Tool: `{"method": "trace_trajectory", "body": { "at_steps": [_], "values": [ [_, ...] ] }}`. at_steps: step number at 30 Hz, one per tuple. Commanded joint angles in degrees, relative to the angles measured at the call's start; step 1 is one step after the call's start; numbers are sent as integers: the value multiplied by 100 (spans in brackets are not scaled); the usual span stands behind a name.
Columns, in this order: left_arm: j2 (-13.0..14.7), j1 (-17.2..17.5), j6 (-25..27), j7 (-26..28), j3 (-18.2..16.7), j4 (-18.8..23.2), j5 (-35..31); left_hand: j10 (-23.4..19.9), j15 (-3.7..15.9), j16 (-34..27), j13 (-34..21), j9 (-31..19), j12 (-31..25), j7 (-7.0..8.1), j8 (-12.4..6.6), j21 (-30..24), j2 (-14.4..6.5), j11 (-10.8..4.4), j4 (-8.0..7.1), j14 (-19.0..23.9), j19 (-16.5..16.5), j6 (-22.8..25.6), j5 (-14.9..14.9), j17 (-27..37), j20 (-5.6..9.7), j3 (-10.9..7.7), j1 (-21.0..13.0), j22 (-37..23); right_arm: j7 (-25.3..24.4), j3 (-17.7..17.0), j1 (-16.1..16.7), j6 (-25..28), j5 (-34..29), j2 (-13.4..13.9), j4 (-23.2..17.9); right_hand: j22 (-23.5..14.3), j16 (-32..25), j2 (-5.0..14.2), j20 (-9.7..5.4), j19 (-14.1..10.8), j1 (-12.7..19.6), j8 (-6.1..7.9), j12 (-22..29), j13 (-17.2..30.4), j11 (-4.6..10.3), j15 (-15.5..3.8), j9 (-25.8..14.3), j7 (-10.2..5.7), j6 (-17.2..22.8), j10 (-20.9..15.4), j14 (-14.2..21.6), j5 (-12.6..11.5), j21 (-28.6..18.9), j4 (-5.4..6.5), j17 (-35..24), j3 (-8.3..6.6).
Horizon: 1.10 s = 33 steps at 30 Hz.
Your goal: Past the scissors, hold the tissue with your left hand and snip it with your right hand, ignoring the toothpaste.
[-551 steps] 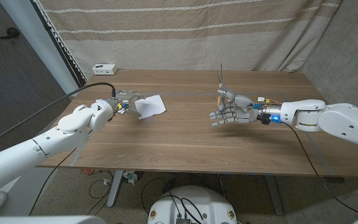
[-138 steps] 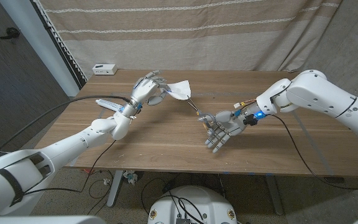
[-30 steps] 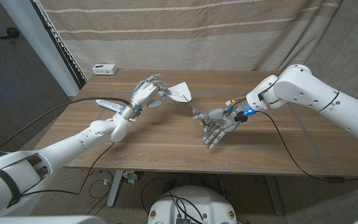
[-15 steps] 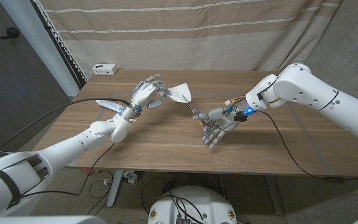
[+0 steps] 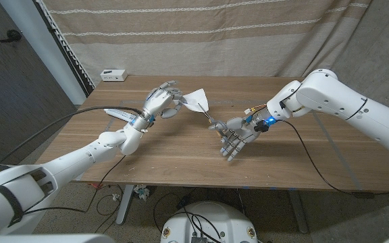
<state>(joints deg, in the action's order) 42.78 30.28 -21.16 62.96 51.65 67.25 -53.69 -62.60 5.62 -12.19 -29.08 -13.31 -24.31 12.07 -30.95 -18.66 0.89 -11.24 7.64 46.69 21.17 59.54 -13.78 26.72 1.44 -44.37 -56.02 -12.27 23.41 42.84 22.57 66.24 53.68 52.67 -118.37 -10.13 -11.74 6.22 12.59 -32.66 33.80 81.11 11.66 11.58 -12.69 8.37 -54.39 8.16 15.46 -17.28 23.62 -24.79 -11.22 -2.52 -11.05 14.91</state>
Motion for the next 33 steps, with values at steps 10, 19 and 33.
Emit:
{"method": "trace_trajectory", "body": {
  "at_steps": [10,19,33],
  "values": [
    [6,-12,-45,-38,1,-38,30,-92,786,-4,-38,-6,-26,4,-27,-24,17,-84,0,13,-11,30,-37,38,27,-29,-74,-15,79,30,-54,-79,-62,-14,-27,-19,-82,224,-2,31,86,-117,165,62,17,-137,189,380,116,-442,227,22,13,-20,-26,-125],
    [-10,-9,-43,-16,0,-55,37,-98,781,0,-41,-4,-22,3,-31,-26,22,-83,-4,13,-12,31,-36,52,24,-29,-68,-15,-159,-29,-19,47,-45,-42,-171,-23,-84,423,-13,-95,226,-461,620,282,241,-266,821,357,331,-1481,308,46,-42,9,-56,-424],
    [-15,65,39,-7,-64,-38,135,-100,782,8,-38,-3,-12,4,-34,-29,22,-83,-4,10,-14,27,-39,66,21,-39,-72,-14,-529,-247,185,127,255,-112,-170,-35,-182,466,-145,-343,248,-772,979,575,445,-501,1422,340,728,-1864,589,88,-107,157,-117,-744]
  ]
}}
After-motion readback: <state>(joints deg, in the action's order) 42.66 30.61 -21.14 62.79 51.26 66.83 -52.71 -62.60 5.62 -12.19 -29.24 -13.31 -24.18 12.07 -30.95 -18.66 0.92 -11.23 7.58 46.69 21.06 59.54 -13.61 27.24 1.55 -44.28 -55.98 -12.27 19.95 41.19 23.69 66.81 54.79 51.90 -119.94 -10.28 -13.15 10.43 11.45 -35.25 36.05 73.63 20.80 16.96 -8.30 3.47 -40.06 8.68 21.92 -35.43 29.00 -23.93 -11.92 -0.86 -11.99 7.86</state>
